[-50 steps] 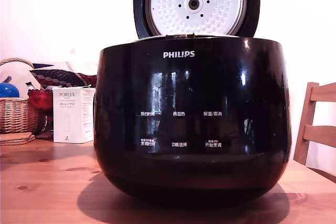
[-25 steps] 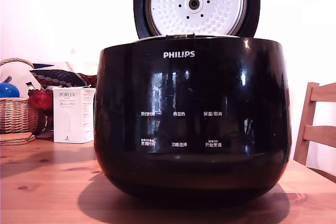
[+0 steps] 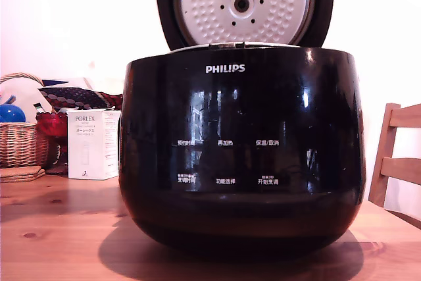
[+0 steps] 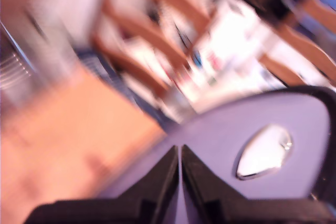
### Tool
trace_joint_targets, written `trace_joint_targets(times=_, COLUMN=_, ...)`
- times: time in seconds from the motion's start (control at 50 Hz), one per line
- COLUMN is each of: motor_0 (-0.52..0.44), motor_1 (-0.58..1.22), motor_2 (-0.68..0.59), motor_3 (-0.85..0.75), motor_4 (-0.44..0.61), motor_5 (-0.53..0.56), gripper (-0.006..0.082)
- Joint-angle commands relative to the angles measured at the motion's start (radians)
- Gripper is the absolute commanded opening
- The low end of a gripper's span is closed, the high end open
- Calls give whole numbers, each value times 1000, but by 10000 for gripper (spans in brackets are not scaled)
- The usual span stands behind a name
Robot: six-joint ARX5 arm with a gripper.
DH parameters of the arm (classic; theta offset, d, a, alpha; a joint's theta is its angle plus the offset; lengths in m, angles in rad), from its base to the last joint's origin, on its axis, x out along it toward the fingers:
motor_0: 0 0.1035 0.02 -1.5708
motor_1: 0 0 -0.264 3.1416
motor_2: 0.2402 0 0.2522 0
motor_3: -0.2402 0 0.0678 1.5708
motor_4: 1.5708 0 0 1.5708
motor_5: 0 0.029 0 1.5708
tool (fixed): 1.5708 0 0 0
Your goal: Close the rice cooker by pressing the lid down with medium force
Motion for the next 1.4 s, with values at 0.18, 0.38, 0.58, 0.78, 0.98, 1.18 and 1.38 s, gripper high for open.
trace_joint_targets(times=0.18, motor_0=-56, motor_1=16, motor_2=-3, motor_3=-133, motor_4=-26, motor_5=68, gripper=-21)
trace_joint_targets(times=0.38, motor_0=-100, motor_1=17, motor_2=-3, motor_3=-141, motor_4=-124, motor_5=67, gripper=-21)
trace_joint_targets(times=0.58, motor_0=-132, motor_1=64, motor_2=-3, motor_3=-145, motor_4=-184, motor_5=66, gripper=-21)
trace_joint_targets(times=0.78, motor_0=-159, motor_1=124, motor_2=-4, motor_3=-147, motor_4=-186, motor_5=64, gripper=-21)
trace_joint_targets(times=0.98, motor_0=-191, motor_1=134, motor_2=-19, motor_3=-148, motor_4=-208, motor_5=56, gripper=-21)
trace_joint_targets(times=1.18, motor_0=-220, motor_1=112, motor_2=-95, motor_3=-148, motor_4=-264, motor_5=60, gripper=-21)
trace_joint_targets(times=1.38, motor_0=-251, motor_1=23, motor_2=-332, motor_3=-117, motor_4=-306, motor_5=74, gripper=-21)
